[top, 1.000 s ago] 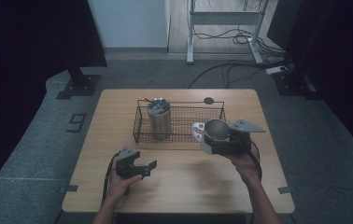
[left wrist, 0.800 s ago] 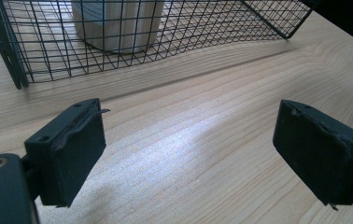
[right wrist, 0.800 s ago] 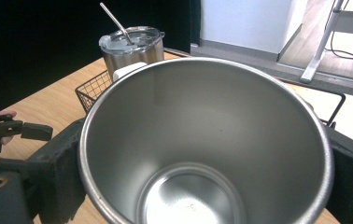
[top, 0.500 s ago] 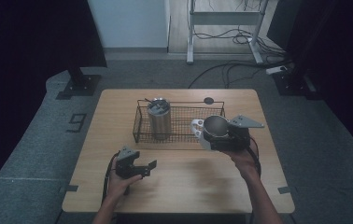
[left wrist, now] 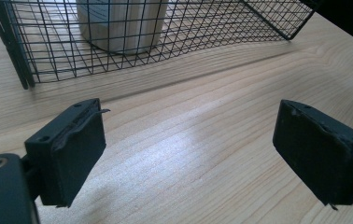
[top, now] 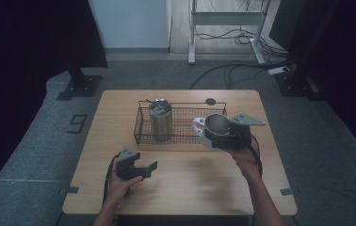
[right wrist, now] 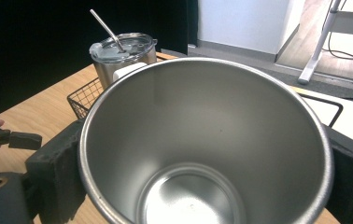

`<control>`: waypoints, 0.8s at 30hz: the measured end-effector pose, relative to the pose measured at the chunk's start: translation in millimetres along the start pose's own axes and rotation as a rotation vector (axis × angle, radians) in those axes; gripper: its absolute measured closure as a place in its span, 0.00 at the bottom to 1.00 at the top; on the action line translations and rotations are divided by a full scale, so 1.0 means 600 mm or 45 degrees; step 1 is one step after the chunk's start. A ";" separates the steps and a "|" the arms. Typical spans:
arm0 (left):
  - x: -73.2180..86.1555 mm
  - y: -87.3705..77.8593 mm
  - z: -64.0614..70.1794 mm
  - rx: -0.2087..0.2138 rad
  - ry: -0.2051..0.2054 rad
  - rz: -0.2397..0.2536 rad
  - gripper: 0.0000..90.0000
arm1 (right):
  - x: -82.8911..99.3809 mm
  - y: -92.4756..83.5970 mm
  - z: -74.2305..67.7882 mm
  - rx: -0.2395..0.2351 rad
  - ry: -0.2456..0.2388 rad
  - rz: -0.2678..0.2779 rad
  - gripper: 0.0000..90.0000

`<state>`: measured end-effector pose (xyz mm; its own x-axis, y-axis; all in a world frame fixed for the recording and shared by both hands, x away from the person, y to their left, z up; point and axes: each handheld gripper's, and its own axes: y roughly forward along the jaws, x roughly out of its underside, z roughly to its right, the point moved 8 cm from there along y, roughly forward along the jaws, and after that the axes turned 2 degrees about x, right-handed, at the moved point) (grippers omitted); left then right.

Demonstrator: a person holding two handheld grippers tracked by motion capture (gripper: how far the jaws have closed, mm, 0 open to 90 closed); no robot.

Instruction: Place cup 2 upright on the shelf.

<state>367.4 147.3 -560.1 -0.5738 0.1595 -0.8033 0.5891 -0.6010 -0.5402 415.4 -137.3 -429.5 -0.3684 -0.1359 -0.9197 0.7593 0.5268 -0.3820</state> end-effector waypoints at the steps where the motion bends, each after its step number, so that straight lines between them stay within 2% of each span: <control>1: 0.000 0.000 0.000 -0.002 0.000 -0.001 0.11 | -0.001 0.001 0.001 0.000 0.002 0.000 0.07; 24: 0.002 0.001 0.002 -0.002 0.005 -0.006 0.11 | -0.022 0.026 0.018 0.023 -0.011 -0.020 0.07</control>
<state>366.6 146.3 -561.1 -0.5743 0.1651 -0.8018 0.5874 -0.5991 -0.5441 438.1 -136.0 -424.1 -0.3761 -0.1512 -0.9142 0.7630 0.5093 -0.3981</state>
